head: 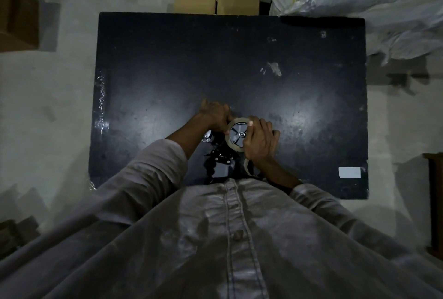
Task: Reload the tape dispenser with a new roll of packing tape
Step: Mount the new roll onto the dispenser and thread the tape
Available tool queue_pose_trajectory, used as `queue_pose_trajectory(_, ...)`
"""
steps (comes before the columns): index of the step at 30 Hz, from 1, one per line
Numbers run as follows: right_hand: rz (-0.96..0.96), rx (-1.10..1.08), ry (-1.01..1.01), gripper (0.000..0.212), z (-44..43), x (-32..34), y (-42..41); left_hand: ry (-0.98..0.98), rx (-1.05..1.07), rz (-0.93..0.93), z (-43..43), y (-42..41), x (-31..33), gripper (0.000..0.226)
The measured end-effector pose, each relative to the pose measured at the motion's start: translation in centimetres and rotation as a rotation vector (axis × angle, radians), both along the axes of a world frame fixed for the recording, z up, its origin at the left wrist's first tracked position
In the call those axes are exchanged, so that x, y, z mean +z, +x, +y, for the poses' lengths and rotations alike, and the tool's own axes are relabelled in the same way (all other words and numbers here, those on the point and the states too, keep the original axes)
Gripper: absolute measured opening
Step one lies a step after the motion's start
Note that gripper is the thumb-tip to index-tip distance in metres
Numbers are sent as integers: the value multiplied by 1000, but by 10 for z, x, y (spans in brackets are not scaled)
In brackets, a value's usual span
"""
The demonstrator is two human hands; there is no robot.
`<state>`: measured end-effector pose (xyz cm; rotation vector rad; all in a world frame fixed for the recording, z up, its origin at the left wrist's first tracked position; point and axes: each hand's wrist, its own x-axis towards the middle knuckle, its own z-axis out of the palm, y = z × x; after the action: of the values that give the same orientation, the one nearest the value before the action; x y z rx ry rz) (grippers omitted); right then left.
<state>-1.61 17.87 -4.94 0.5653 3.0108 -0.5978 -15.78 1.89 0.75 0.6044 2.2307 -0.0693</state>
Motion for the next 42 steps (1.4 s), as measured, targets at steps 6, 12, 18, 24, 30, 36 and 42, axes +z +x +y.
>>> queue_pose_trajectory(6, -39, 15, 60, 38, -1, 0, 0, -16, -22, 58, 3, 5, -1, 66)
queue_pose_trajectory(12, -62, 29, 104, 40, -3, 1, -1, -41, 2, 122, 4, 13, 3, 75)
queue_pose_trajectory(18, -77, 44, 143, 50, -2, 2, -6, -17, 118, 295, 7, 20, 20, 55)
queue_pose_trajectory(24, -116, 67, 167, 60, 7, 4, -5, 283, 370, 508, -31, 62, 19, 74)
queue_pose_trajectory(30, -60, 94, 165, 68, 7, 7, -7, 634, 1211, 559, -81, 122, 15, 18)
queue_pose_trajectory(36, -11, 140, 118, 64, 6, 17, -8, 737, 1622, -294, -91, 140, 6, 16)
queue_pose_trajectory(42, -16, 228, 101, 57, 6, 26, -4, 680, 1564, -444, -86, 133, 1, 35)
